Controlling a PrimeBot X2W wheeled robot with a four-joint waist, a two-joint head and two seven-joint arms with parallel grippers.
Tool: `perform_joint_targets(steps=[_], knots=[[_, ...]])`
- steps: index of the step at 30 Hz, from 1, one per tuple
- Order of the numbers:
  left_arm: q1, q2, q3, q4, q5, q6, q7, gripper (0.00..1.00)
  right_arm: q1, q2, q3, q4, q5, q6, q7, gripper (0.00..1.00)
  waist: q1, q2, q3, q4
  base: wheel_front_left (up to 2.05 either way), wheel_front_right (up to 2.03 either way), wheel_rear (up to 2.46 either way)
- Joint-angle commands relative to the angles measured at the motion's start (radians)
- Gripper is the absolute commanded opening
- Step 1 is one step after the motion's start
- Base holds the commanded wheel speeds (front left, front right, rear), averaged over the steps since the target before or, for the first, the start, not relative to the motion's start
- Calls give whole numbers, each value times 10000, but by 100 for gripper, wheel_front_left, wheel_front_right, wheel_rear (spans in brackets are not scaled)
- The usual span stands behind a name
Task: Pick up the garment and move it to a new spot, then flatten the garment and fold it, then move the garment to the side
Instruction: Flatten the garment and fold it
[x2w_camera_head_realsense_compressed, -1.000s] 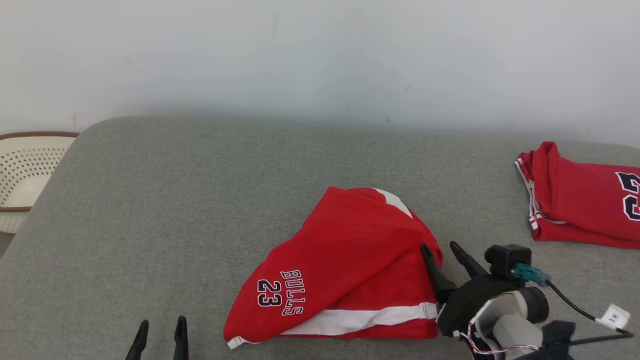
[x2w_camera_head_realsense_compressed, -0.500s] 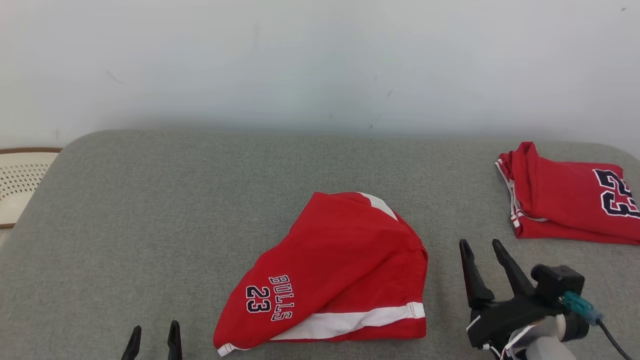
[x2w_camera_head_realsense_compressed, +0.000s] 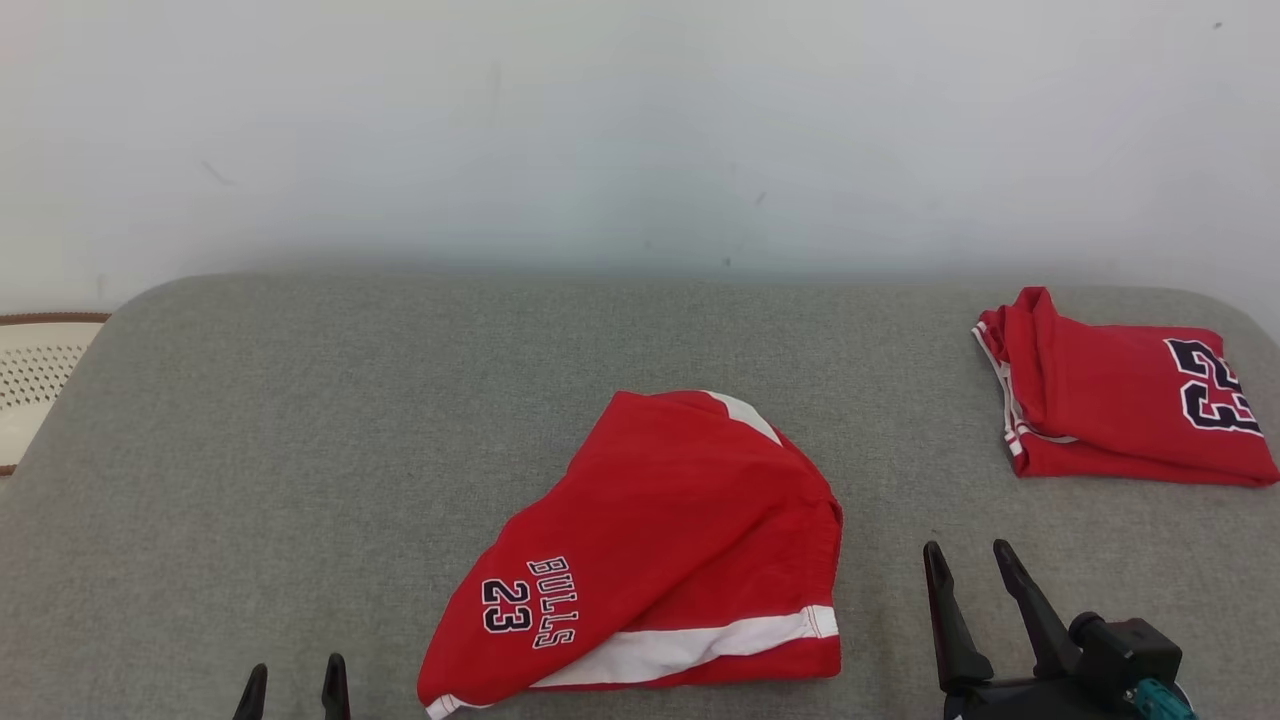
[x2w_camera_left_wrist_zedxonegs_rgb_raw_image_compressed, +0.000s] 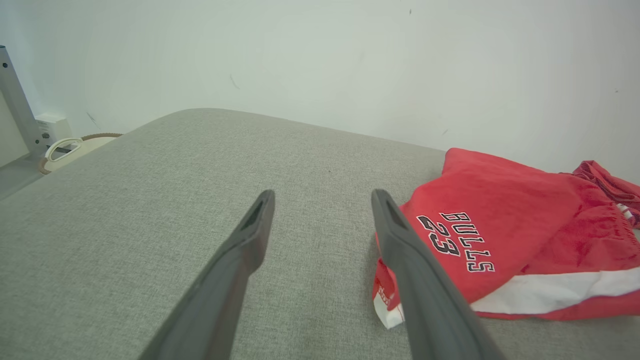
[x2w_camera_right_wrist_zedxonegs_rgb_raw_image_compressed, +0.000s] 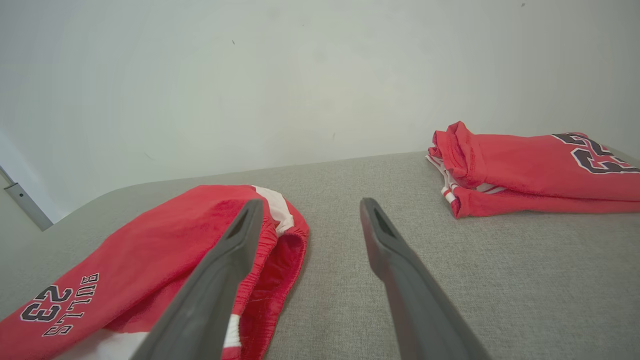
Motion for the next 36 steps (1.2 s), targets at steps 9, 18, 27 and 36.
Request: perform_joint_targets(steps=[9,18,27,36], knots=[[293,200,-54,-99,549,-76,-43,100,505,83,85,-302,-328,-6,-14,100,1,0,-54,-182,0,0,0],[251,181,-32,-118,554,19,-45,100,499,166,42,-308,-397,-6,-14,100,1,0,-27,-255,0,0,0],[228,168,-42,-146,533,86,-43,100,464,216,24,-279,-442,-6,-14,100,1,0,-9,-273,0,0,0],[204,172,-34,-123,529,78,-45,100,444,274,25,-257,-471,-6,-14,100,1,0,25,-277,0,0,0]])
